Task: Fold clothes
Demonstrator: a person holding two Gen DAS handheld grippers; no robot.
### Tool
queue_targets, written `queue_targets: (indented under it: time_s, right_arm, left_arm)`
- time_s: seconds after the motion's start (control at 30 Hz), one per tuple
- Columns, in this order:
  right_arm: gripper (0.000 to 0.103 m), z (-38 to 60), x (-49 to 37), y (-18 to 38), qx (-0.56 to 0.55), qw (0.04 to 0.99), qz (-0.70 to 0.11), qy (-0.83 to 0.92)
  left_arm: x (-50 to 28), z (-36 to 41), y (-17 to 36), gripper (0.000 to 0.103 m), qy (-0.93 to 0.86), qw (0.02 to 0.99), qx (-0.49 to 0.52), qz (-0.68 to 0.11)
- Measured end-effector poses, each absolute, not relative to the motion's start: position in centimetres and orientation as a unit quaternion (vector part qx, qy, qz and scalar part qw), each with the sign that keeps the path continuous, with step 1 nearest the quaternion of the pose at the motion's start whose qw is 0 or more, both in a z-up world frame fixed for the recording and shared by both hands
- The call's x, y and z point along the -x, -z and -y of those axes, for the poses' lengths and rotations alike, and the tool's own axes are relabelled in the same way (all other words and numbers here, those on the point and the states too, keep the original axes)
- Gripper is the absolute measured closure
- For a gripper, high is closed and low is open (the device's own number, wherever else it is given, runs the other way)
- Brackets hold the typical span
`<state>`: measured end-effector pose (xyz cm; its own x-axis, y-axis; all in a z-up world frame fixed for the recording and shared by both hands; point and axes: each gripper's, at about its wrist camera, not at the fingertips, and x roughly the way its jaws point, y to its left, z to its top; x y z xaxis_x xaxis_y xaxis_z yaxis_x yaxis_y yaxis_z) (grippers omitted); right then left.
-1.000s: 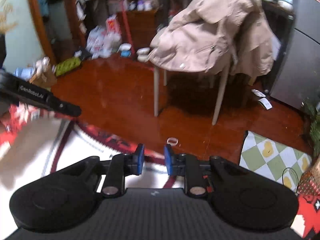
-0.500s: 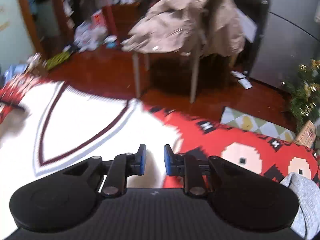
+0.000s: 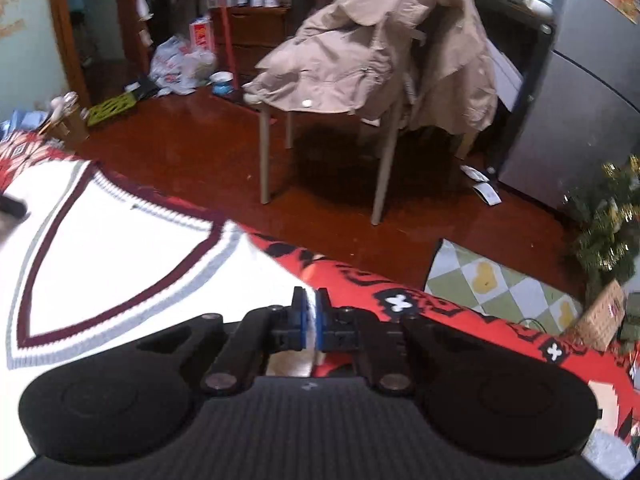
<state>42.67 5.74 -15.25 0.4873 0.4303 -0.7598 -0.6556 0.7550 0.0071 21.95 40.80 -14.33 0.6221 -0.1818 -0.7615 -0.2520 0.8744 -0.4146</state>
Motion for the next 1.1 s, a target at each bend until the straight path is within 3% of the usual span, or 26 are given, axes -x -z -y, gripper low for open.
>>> queue_targets:
  time_s: [0.1,0.17,0.3,0.37,0.67,1.0,1.1]
  right_arm:
    - [0.094,-6.0,-42.9,15.4,0.145,0.859,-0.387,-0.303]
    - [0.084,-6.1,-43.0,15.2,0.139,0.861,-0.389,-0.296]
    - [0.085,-5.2,-42.6,14.0,0.117,0.872,-0.374,-0.294]
    - [0.095,-4.8,-41.8,13.2,0.117,0.873,-0.365,-0.303]
    - [0.097,-7.6,-41.1,15.2,0.145,0.844,-0.388,-0.341]
    - [0.090,-7.4,-43.5,13.6,0.073,0.869,-0.388,-0.298]
    - [0.090,-5.2,-41.6,11.1,0.061,0.867,-0.386,-0.310]
  left_arm:
    - [-22.2,-41.2,14.3,0.096,-0.028,0.867,0.249,-0.432]
    - [-22.6,-41.4,14.3,0.096,-0.029,0.867,0.248,-0.431]
    - [-23.8,-41.6,14.4,0.099,-0.039,0.870,0.239,-0.429]
    - [-24.5,-41.8,14.4,0.099,-0.043,0.869,0.246,-0.427]
    - [-28.4,-42.0,14.3,0.100,-0.067,0.874,0.231,-0.422]
    - [-27.4,-42.7,11.8,0.099,-0.085,0.877,0.255,-0.398]
    - [-24.8,-42.1,9.8,0.093,-0.062,0.882,0.251,-0.395]
